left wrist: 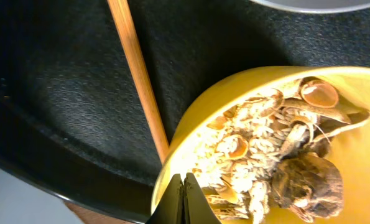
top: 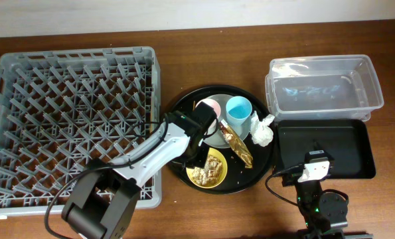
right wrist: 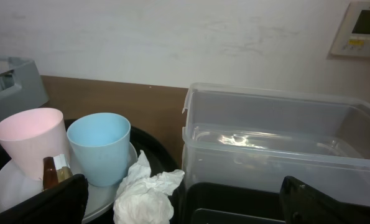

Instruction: Sort waste into correct bins and load items into the dishwasher rack

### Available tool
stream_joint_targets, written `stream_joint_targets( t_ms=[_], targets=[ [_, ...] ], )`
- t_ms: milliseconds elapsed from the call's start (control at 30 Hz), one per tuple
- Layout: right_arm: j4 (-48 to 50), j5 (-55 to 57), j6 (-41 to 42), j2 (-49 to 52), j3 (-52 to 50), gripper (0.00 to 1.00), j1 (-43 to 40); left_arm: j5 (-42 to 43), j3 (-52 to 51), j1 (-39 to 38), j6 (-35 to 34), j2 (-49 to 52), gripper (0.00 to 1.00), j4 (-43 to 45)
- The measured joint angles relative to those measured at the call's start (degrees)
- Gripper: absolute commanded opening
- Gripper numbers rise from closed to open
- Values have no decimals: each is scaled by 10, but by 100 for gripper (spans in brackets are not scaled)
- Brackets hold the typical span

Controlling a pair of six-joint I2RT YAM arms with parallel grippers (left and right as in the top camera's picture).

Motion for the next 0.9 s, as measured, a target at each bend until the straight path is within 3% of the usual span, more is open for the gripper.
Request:
stream_joint_targets(
  t_ms=[100, 200, 433, 633, 767, 900],
  targets=[
    [0, 0, 0, 0, 0, 99, 0, 16, 0, 0, 0, -32, 1, 0],
    [0, 0, 0, 0, 0, 99, 0, -36, 5, 0, 0, -99, 1, -9],
    [0, 0, 0, 0, 0, 99, 0, -119, -43, 0, -33, -75, 1, 21],
    [0, 0, 0, 0, 0, 99, 0, -68, -52, 0, -41, -63, 1, 35],
    [0, 0, 0, 0, 0, 99, 0, 22, -53, 0, -23, -63, 1, 64],
    [0, 0, 0, 0, 0, 99, 0, 74, -53, 1, -10, -63, 23, 102]
  ],
)
